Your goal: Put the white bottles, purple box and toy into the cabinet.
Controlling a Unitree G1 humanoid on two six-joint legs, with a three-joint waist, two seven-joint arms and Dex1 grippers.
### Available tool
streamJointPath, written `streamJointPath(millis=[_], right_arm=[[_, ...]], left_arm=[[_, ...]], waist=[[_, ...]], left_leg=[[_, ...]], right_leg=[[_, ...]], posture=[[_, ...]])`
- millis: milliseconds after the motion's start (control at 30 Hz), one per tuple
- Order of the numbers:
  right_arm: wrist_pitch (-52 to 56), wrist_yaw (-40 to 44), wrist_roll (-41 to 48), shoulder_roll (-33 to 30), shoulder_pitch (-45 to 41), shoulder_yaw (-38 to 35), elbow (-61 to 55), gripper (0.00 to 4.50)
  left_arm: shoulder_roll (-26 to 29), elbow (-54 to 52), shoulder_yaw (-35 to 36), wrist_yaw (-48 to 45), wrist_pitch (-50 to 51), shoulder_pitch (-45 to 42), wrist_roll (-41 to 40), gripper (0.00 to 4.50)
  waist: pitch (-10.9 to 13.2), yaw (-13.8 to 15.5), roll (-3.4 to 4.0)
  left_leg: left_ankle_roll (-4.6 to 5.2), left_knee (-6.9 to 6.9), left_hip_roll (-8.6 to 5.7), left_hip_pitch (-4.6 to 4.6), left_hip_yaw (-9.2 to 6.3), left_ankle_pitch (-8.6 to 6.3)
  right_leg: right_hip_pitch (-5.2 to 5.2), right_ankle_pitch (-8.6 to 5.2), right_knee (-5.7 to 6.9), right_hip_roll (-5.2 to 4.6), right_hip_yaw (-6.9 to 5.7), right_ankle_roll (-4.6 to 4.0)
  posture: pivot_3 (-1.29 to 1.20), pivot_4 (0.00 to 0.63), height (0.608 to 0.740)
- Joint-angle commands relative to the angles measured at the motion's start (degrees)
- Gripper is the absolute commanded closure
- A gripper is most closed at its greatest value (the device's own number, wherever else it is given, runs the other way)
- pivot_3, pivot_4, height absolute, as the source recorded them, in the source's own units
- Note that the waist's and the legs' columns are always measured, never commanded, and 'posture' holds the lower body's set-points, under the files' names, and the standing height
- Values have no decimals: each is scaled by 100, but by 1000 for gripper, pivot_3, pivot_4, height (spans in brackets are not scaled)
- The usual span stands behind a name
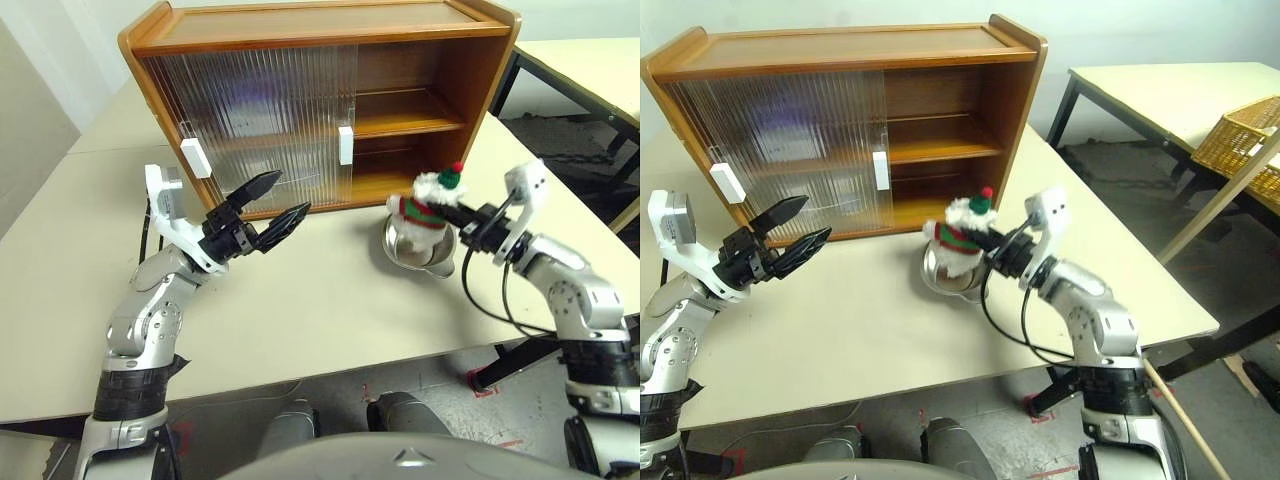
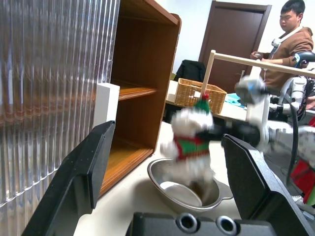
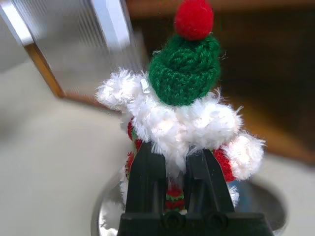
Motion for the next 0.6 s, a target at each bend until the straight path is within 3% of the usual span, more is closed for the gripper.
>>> streamJointPath(millis=[33,300,600], right_arm=[[114,-40,173,-67,-573,-169,13,4311],[-154,8,35,5,-1770,-173,794,4311],[-1166,304,-563,272,-2900,17,2655,4311]], left_arm=[[-43,67,-51,-27,-29,-69,68,0],[-112,49,-51,-16,-86,-27,111,0],[-157,-64,-28,83,-133,59,124,0]], waist=[[0,-10,0],[-3,4,2],[-5,20,7]], left_leg=[[1,0,0,1,0,1],[10,-2,2,0,-1,5],[16,-3,3,-3,-3,9]], right_leg=[[0,1,0,0,0,-1],[-2,7,2,1,-3,-10],[-7,39,3,1,-6,-57]], posture=[[-133,17,740],[-115,12,740],[-84,6,740]])
